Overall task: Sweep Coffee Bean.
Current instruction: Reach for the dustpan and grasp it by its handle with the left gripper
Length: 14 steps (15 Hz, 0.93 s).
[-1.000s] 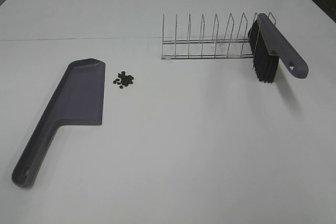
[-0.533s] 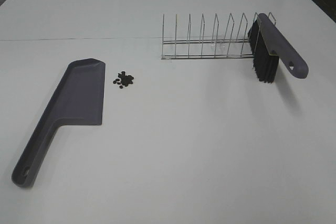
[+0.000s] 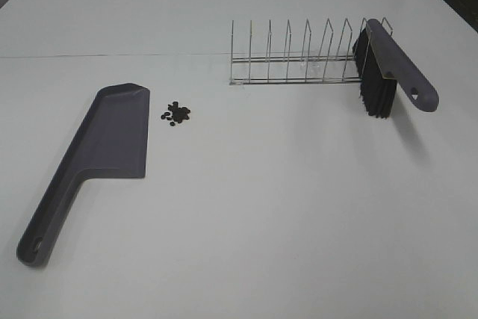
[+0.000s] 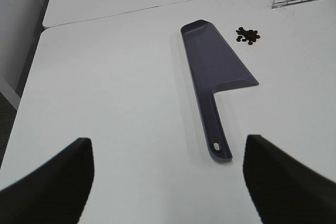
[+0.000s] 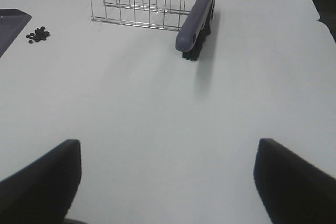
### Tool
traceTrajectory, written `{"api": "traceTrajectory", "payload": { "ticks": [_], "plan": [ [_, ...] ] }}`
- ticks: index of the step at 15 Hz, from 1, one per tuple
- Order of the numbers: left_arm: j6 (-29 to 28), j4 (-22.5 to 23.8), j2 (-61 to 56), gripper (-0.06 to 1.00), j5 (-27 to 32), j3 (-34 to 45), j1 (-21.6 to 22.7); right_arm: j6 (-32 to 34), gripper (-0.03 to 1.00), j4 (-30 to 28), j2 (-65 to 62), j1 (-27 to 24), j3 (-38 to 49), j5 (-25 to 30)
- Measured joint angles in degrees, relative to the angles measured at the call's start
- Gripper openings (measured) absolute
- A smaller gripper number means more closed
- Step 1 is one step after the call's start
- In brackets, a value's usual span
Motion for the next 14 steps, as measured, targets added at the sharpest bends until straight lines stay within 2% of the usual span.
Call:
{"api": "traceTrajectory", "payload": {
  "ticks": [14],
  "plan": [
    [0.0, 0.0, 0.0, 0.71, 0.0, 0.0, 0.0, 0.0, 0.75, 0.0, 0.0, 0.0, 0.0, 0.0]
  ]
}}
